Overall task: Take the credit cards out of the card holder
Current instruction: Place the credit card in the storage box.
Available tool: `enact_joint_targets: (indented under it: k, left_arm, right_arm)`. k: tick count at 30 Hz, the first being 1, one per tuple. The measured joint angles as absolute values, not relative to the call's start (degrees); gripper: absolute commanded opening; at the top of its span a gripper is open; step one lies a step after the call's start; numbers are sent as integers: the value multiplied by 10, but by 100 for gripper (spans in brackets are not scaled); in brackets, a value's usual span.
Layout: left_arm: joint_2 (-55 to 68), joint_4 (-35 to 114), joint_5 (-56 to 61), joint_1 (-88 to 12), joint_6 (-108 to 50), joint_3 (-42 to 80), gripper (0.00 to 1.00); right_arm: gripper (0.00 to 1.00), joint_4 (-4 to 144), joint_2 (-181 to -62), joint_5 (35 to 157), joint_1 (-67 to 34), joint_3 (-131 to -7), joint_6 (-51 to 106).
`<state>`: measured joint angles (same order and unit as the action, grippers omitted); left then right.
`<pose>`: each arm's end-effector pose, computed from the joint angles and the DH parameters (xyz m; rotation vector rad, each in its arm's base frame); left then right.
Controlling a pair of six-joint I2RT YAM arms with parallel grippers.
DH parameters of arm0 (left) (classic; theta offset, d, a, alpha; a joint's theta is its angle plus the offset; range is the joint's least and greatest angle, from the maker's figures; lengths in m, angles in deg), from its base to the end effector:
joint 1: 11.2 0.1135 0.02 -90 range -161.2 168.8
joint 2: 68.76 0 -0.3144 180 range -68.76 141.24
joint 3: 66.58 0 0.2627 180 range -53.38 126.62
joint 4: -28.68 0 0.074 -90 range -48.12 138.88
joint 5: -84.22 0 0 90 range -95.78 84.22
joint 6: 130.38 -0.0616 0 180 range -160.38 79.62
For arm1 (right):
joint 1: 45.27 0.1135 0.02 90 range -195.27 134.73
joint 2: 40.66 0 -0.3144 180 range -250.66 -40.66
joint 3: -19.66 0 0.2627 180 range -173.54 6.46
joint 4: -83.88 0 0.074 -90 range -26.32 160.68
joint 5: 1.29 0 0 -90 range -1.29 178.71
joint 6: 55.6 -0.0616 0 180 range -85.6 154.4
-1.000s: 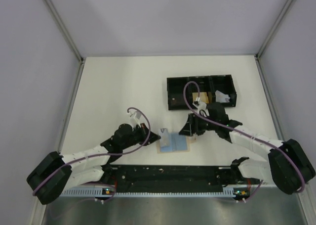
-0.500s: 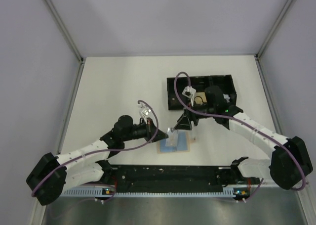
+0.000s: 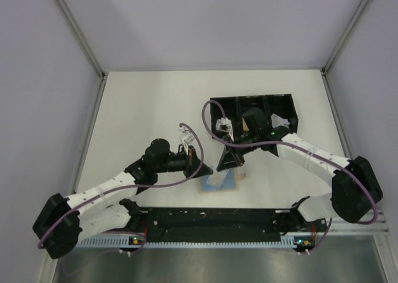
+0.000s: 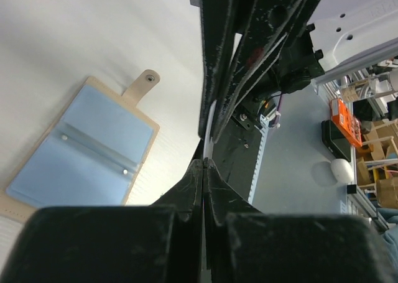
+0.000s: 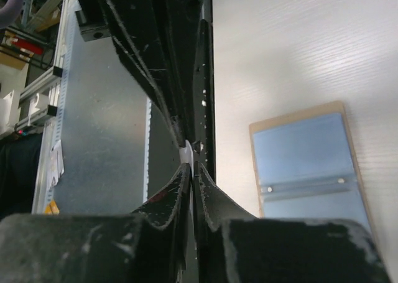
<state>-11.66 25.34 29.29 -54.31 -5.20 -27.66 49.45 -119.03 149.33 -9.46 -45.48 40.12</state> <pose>0.1357 -0.1756 0.2636 0.6252 1.9671 -1.4658 0.1977 0.2088 0.2843 -1.2888 1.9457 1.5139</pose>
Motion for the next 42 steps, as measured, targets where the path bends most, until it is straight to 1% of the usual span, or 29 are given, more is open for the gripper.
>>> enact_joint_targets:
  k: [3,4,6,10,12,14,17,24,29,35,42]
  left_arm:
    - [-117,279,290,-543,-68,-267,0]
    - [-120,288,285,-543,-72,-263,5]
    - [-129,314,270,-544,-83,-253,20]
    - [-169,393,193,-543,-99,-224,63]
    - [-206,436,136,-541,-103,-209,79]
    - [-243,478,77,-541,-107,-193,89]
    - [-299,559,-40,-540,-113,-149,98]
    - [-370,717,-275,-540,-153,-37,98]
    - [-416,757,-393,-539,-195,-29,98]
    - [-449,754,-428,-536,-215,-100,98]
    - [-447,754,-422,-503,-226,-118,98]
  right_arm:
    - [0,480,-1191,1501,-94,-460,409]
    - [0,479,-1191,1500,-93,-462,410]
    - [0,479,-1190,1499,-93,-464,412]
    - [0,471,-1182,1480,-96,-469,410]
    - [0,468,-1175,1464,-105,-469,401]
    - [0,465,-1167,1447,-116,-469,387]
    - [0,459,-1152,1415,-143,-470,361]
    - [0,426,-1123,1320,-226,-511,306]
    - [0,404,-1120,1247,-309,-543,271]
    - [0,364,-1132,1130,-369,-626,256]
    - [0,359,-1166,1040,-440,-670,256]
